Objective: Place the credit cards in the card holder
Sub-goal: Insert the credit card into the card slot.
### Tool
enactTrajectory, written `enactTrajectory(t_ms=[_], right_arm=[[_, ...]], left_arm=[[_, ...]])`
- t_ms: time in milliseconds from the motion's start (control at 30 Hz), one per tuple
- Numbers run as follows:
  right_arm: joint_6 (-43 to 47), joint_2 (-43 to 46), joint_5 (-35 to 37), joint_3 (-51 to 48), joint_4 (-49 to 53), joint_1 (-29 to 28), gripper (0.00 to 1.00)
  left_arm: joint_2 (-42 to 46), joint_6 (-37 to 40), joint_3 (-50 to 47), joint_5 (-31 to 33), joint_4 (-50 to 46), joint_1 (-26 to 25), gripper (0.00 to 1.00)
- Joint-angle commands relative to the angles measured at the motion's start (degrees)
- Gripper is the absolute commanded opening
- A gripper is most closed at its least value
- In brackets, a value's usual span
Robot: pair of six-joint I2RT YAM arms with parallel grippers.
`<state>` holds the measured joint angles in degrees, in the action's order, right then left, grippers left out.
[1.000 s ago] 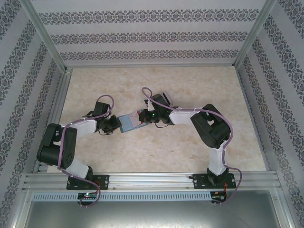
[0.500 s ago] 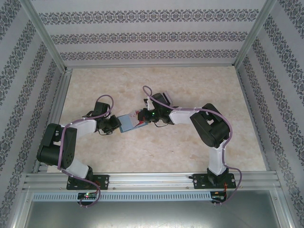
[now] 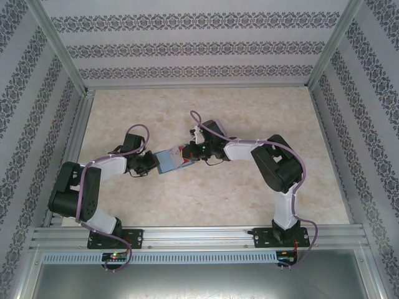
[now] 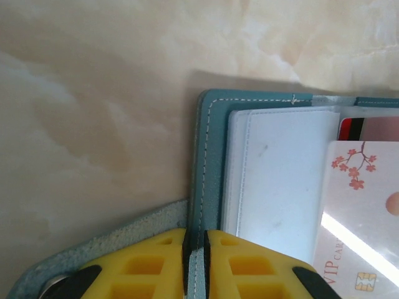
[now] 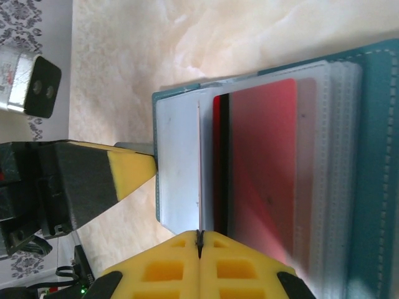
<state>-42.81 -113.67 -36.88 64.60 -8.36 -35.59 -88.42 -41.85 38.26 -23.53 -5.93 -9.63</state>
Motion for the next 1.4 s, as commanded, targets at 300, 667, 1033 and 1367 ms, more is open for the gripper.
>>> enactTrajectory(t_ms=[300,667,1033,1367], right_arm=[[4.1,-3.8,-0.6,5.8,5.9,-1.1,0.13],[3.1,-4.2,0.5,5.4,4.3,-1.0,0.11],[0.2,-4.0,6.3,2.9,-2.9,-0.8,0.04],[-0.3,-5.7,5.0,2.5,-5.4,-1.5,0.04]], left_arm=[[-0.4,-0.1,0.5,-1.0,1.4,0.3,0.17],[-0.4,0.0,0.2,-0.8,1.5,0.3,0.17],[-0.3,0.0,0.1,-0.9,1.5,0.3,0.17],[-0.4,0.2,-0.1,-0.7,1.4,0.3,0.17]])
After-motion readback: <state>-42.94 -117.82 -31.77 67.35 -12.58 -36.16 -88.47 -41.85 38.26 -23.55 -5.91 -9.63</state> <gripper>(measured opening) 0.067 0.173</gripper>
